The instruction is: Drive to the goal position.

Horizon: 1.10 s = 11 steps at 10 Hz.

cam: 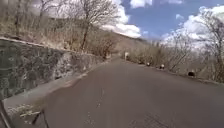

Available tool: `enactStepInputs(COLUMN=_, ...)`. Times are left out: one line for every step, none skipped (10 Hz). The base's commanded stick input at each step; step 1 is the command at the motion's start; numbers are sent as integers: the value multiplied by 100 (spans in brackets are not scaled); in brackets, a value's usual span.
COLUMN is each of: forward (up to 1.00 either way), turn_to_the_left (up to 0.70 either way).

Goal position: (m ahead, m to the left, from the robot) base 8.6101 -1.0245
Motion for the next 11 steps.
enactStepInputs(forward=70, turn_to_the_left=0)
enactStepInputs(forward=70, turn_to_the_left=0)
enactStepInputs(forward=70, turn_to_the_left=0)
enactStepInputs(forward=70, turn_to_the_left=0)
enactStepInputs(forward=70, turn_to_the_left=0)
enactStepInputs(forward=70, turn_to_the_left=0)
enactStepInputs(forward=70, turn_to_the_left=0)
enactStepInputs(forward=70, turn_to_the_left=0)
enactStepInputs(forward=70, turn_to_the_left=0)
enactStepInputs(forward=70, turn_to_the_left=0)
enactStepInputs(forward=70, turn_to_the_left=0)
